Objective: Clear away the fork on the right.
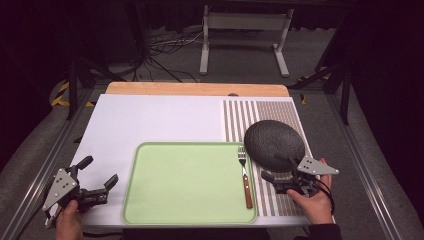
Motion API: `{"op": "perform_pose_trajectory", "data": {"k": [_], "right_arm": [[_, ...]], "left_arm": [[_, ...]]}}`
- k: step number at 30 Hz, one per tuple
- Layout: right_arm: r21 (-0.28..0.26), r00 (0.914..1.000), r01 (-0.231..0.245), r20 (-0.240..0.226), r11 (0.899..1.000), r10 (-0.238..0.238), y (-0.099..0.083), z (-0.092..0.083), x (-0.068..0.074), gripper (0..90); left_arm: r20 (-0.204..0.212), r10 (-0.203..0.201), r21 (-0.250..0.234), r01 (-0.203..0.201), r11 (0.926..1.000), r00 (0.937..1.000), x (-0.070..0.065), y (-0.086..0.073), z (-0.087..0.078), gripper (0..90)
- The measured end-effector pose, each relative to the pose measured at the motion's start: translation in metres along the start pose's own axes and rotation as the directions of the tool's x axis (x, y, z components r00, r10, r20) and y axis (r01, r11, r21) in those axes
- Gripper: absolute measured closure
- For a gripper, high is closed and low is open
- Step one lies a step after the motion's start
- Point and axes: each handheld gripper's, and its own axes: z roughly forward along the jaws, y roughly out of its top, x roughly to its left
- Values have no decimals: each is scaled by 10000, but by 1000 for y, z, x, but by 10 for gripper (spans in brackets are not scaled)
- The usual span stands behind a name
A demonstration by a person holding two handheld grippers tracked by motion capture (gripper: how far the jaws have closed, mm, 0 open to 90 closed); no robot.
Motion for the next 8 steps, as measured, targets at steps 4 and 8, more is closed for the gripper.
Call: {"op": "perform_pose_trajectory", "data": {"k": [4, 8], "right_arm": [[305, 9999, -110, -72, 9995, 112, -3, 1, 0, 137], [320, 9997, -237, -66, 9992, 239, -4, 2, 0, 136]], "left_arm": [[10, 11, 12, -11, 10000, 10000, -1, 0, 0, 7], [19, 20, -6, -20, 10000, 10000, -1, 0, 0, 7]]}}
